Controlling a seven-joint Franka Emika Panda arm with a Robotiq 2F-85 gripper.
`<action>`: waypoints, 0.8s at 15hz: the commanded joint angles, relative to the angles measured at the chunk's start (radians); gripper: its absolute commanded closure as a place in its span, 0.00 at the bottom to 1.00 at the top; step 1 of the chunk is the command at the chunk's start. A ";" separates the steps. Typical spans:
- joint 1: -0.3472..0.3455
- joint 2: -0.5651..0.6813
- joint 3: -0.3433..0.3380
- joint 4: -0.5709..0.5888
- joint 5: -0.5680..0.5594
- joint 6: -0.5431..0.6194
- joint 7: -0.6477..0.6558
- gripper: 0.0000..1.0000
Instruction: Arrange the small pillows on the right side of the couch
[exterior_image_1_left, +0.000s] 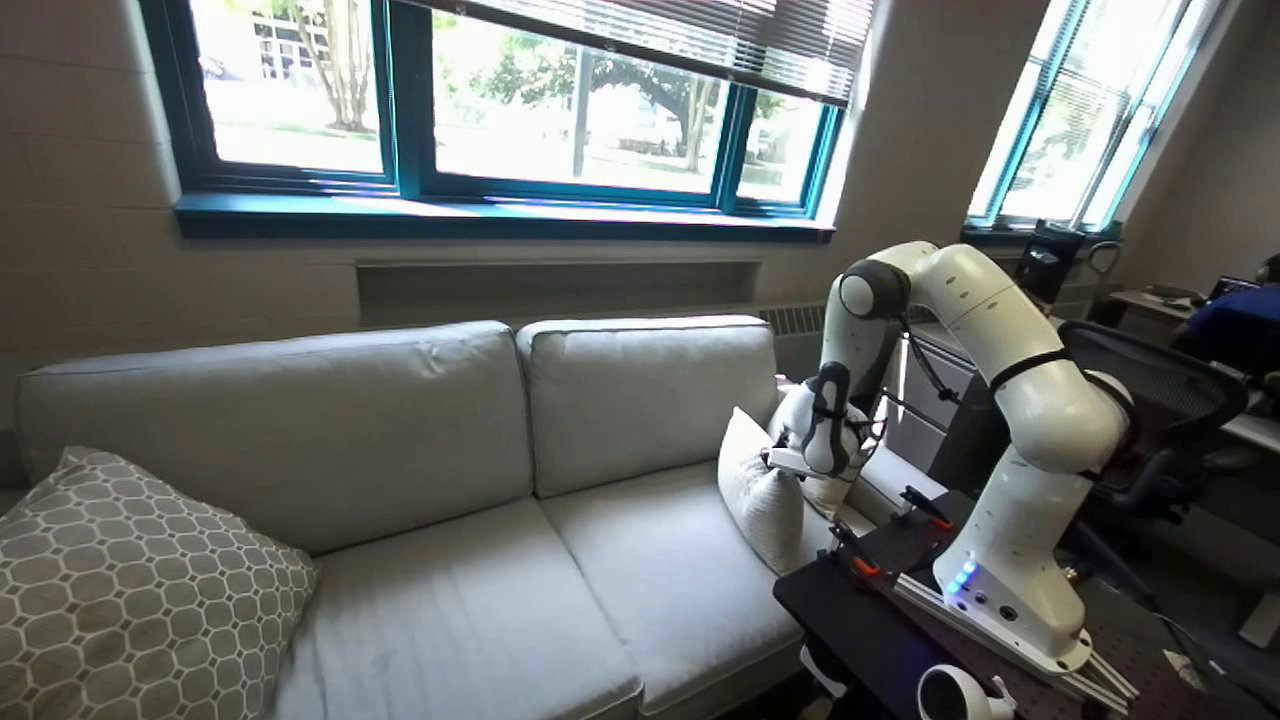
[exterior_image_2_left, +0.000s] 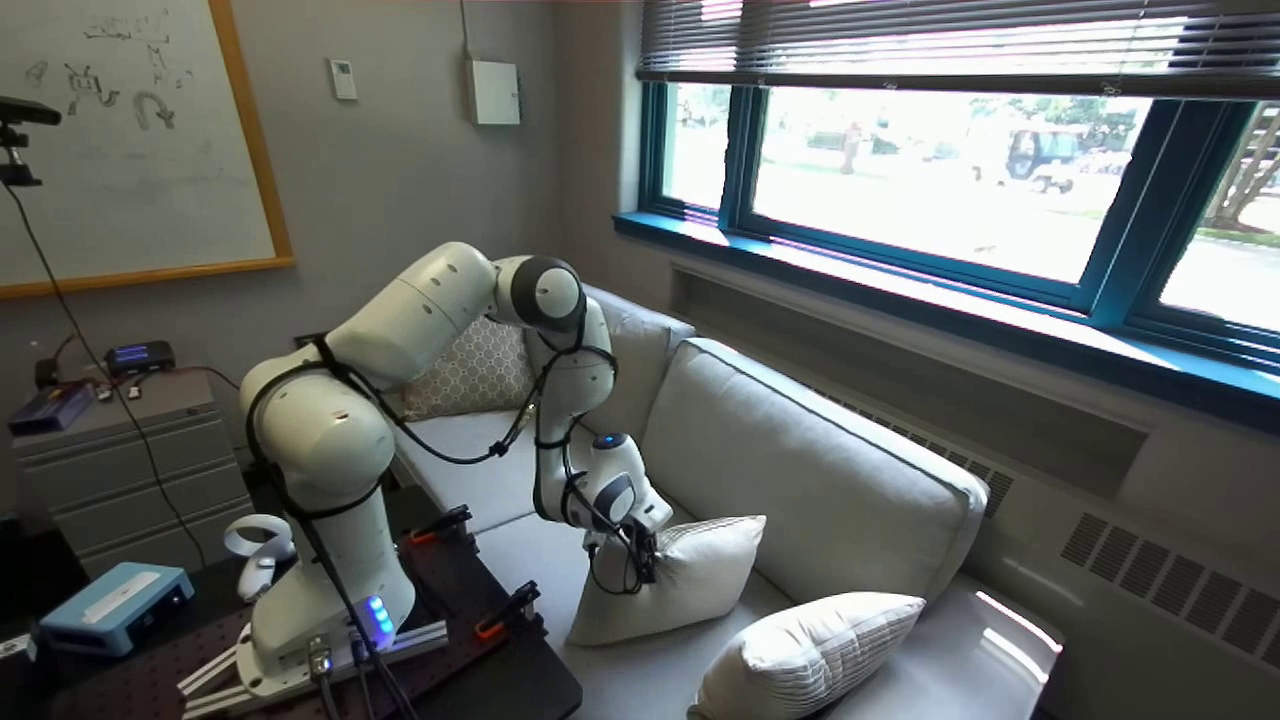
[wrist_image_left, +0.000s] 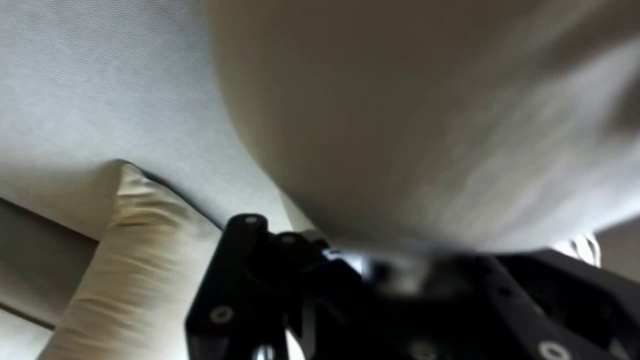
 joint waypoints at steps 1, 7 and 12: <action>-0.096 0.040 0.045 0.009 0.267 -0.054 -0.203 0.96; 0.054 0.164 -0.059 0.090 0.706 -0.197 -0.245 0.96; 0.228 0.187 -0.143 0.090 0.875 -0.246 -0.175 0.96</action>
